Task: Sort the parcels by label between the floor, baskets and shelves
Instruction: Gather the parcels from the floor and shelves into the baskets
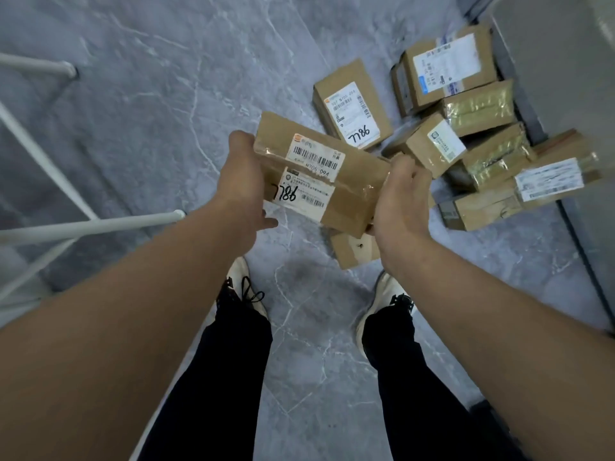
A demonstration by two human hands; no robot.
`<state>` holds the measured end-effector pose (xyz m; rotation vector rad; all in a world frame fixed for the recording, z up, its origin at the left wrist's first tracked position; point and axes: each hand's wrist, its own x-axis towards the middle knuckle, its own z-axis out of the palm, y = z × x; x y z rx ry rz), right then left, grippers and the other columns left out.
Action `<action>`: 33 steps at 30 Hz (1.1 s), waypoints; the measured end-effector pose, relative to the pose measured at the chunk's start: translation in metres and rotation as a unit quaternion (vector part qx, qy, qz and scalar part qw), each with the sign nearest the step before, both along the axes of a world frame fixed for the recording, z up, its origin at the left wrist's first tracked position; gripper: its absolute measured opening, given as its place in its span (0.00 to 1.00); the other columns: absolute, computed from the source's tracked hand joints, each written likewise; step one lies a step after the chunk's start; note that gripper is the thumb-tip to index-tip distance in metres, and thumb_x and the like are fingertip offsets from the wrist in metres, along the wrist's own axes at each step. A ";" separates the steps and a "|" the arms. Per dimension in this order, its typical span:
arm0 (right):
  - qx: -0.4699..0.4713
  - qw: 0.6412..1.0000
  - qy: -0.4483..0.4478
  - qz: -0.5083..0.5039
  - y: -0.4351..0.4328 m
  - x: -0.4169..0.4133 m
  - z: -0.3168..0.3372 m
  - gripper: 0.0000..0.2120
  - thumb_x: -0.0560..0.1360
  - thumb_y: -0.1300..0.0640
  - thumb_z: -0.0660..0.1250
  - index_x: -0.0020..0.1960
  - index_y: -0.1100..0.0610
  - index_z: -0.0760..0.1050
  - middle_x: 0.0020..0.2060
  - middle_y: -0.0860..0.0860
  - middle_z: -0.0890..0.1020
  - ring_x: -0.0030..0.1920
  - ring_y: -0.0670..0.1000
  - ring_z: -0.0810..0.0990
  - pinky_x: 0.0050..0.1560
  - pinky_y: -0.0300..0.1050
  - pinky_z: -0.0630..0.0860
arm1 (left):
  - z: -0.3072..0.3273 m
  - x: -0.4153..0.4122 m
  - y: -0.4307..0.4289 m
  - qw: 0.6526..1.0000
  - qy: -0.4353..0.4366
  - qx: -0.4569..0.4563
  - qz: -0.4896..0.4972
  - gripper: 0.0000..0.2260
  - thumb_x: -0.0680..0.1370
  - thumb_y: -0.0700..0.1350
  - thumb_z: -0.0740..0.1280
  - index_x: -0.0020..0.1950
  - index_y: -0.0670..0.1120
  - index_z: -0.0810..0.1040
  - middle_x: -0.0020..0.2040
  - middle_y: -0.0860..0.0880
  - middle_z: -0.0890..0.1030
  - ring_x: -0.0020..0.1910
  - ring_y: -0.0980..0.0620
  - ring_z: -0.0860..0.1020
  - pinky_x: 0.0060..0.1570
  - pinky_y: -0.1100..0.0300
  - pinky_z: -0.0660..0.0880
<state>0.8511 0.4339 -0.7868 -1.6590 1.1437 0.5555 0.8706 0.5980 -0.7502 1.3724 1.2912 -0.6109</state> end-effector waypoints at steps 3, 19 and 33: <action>0.006 1.000 -0.023 0.020 -0.001 0.000 0.034 0.32 0.71 0.30 0.50 0.74 0.31 0.69 0.65 0.45 0.80 0.70 0.59 0.77 0.70 0.70 0.75 | 0.038 0.011 -0.004 1.000 -0.023 -0.017 0.000 0.18 0.83 0.58 0.53 0.41 0.54 0.75 0.26 0.53 0.82 0.50 0.40 0.84 0.61 0.39 0.77; 0.044 0.994 -0.065 0.073 -0.017 -0.003 0.219 0.23 0.84 0.34 0.50 0.70 0.41 0.73 0.53 0.38 0.79 0.60 0.52 0.76 0.61 0.56 0.69 | 0.239 0.044 -0.045 0.985 -0.151 -0.031 -0.084 0.21 0.82 0.63 0.53 0.56 0.50 0.77 0.42 0.50 0.85 0.46 0.50 0.83 0.48 0.51 0.78; 0.033 0.977 -0.183 0.106 -0.059 0.027 0.472 0.47 0.72 0.22 0.52 0.73 0.58 0.72 0.62 0.53 0.83 0.60 0.59 0.82 0.60 0.58 0.76 | 0.480 0.028 -0.077 0.945 -0.271 -0.041 -0.176 0.25 0.82 0.63 0.52 0.61 0.48 0.81 0.47 0.55 0.85 0.52 0.50 0.81 0.57 0.46 0.75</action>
